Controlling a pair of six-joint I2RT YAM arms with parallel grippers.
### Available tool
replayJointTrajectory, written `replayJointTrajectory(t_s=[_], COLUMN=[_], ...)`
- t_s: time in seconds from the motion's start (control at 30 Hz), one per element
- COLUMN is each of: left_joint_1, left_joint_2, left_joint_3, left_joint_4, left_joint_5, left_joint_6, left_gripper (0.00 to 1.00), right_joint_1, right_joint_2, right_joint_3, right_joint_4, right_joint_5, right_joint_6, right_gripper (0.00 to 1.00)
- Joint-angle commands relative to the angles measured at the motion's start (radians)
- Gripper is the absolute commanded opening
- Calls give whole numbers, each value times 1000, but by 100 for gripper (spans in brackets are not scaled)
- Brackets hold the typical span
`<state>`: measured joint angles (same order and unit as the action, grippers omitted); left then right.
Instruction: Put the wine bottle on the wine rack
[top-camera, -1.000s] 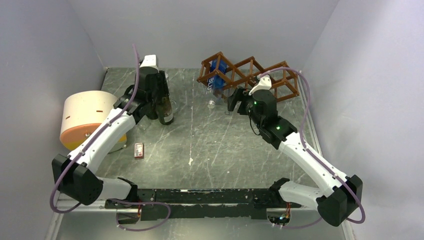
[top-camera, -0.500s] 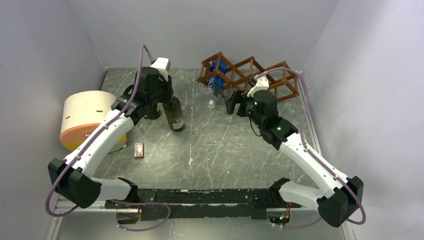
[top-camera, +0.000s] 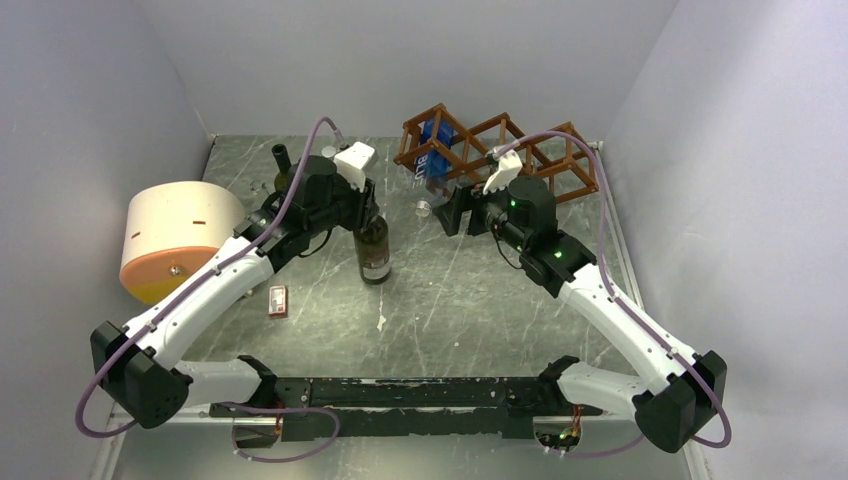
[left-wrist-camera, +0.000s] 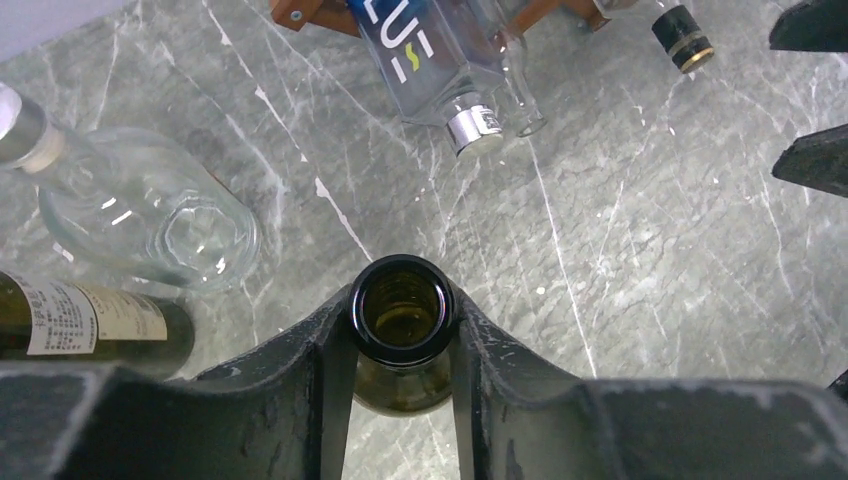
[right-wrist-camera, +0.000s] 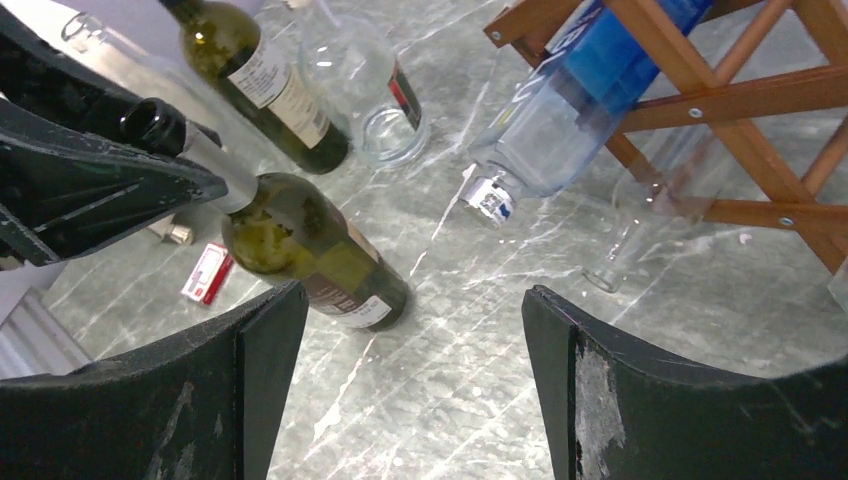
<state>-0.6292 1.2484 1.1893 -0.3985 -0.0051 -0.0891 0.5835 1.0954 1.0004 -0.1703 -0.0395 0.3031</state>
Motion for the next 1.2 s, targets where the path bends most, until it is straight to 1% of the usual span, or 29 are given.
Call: replayJointTrajectory(t_s=[0.0, 0.07, 0.13, 0.17, 0.27, 0.37, 0.43, 0.53, 0.6, 0.67, 0.73, 0.83, 0.93, 1.03, 1.1, 1.17], left_joint_1=[-13, -13, -13, -13, -13, -13, -13, -13, -13, -13, -13, -13, -13, -13, -13, -13], left_joint_2=[-34, -51, -74, -85, -131, -187, -224, -278, -320, -359, -396, -452, -494, -513, -518, -519], left_joint_3=[-45, -58, -60, -53, -38, -38, -48, -86, -124, -168, -223, -291, -351, -374, -388, -404], left_joint_4=[66, 78, 90, 89, 107, 142, 170, 208, 241, 271, 299, 338, 365, 326, 293, 269], left_joint_5=[91, 97, 95, 96, 121, 118, 61, -98, -247, -367, -457, -549, -564, -566, -586, -603], left_joint_6=[27, 34, 33, 27, 12, -11, -27, -47, -63, -84, -105, -141, -123, -109, -126, -148], left_gripper=[46, 57, 69, 72, 76, 77, 77, 76, 75, 75, 75, 74, 74, 74, 74, 74], right_joint_1=[-4, -2, 3, 14, 59, 106, 146, 182, 210, 235, 255, 280, 291, 294, 294, 297], right_joint_2=[-13, -9, -3, -6, -13, 5, 31, 86, 132, 185, 235, 303, 373, 432, 468, 500], right_joint_3=[16, 22, 25, 24, 12, 21, 28, 51, 79, 113, 152, 196, 228, 261, 279, 298], right_joint_4=[22, 19, 25, 33, 75, 105, 131, 160, 170, 172, 170, 177, 192, 215, 241, 266], right_joint_5=[-84, -124, -173, -183, -168, -164, -145, -117, -94, -72, -56, -33, -10, 7, 6, -2], right_joint_6=[-41, -59, -81, -97, -131, -153, -160, -164, -162, -162, -170, -177, -183, -182, -180, -187], right_gripper=[83, 83, 80, 79, 79, 79, 79, 79, 79, 79, 79, 77, 73, 68, 64, 56])
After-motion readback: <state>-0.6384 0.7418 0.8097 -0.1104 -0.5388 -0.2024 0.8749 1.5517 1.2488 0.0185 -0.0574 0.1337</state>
